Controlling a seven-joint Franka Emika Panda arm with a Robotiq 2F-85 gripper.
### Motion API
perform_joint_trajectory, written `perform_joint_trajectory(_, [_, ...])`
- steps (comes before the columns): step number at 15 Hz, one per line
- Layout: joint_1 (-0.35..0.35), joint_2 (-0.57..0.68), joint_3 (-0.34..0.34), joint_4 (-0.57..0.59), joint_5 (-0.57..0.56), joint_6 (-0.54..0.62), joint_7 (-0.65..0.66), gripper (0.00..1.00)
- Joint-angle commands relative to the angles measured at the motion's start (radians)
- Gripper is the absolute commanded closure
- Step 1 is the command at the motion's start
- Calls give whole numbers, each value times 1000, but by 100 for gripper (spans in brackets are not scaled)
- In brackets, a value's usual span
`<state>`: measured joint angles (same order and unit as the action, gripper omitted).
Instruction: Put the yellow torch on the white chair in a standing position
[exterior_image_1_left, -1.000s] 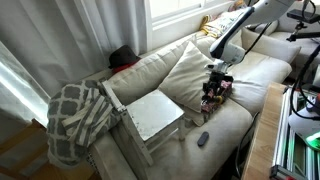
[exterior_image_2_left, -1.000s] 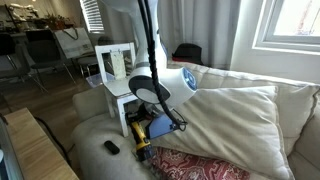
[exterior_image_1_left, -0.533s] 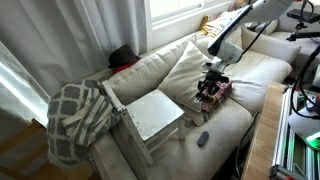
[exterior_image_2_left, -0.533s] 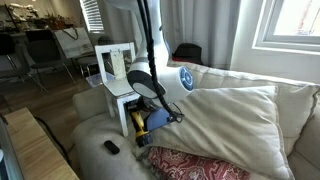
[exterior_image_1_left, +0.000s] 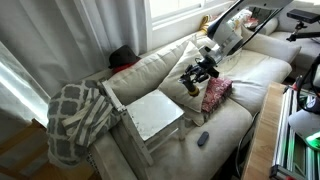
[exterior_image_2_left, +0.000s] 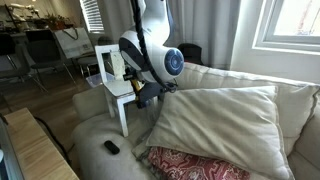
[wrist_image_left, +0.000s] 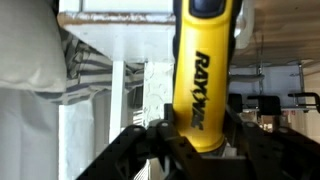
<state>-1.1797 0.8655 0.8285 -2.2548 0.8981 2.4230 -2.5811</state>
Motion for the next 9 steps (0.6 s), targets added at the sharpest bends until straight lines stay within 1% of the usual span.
perform_joint_trajectory(1, [64,-76,-54,-1,143,-85,-100,51])
perform_joint_trajectory(2, [63,-100,-48,-13,191,-105,-144,51])
perform_joint_trajectory(3, [63,-115,-45,-23,212,-111,-162,51])
perform_joint_trajectory(5, [65,-128,-45,-32,223,-113,-169,51])
perform_joint_trajectory(6, [65,-130,-45,-34,224,-113,-169,76])
perform_joint_trajectory(7, [61,-120,-38,-35,257,-154,-187,76])
perform_joint_trajectory(8, [-26,-51,47,-48,205,-127,-152,76])
perform_joint_trajectory(9, [-33,-62,66,-54,228,-164,-156,76])
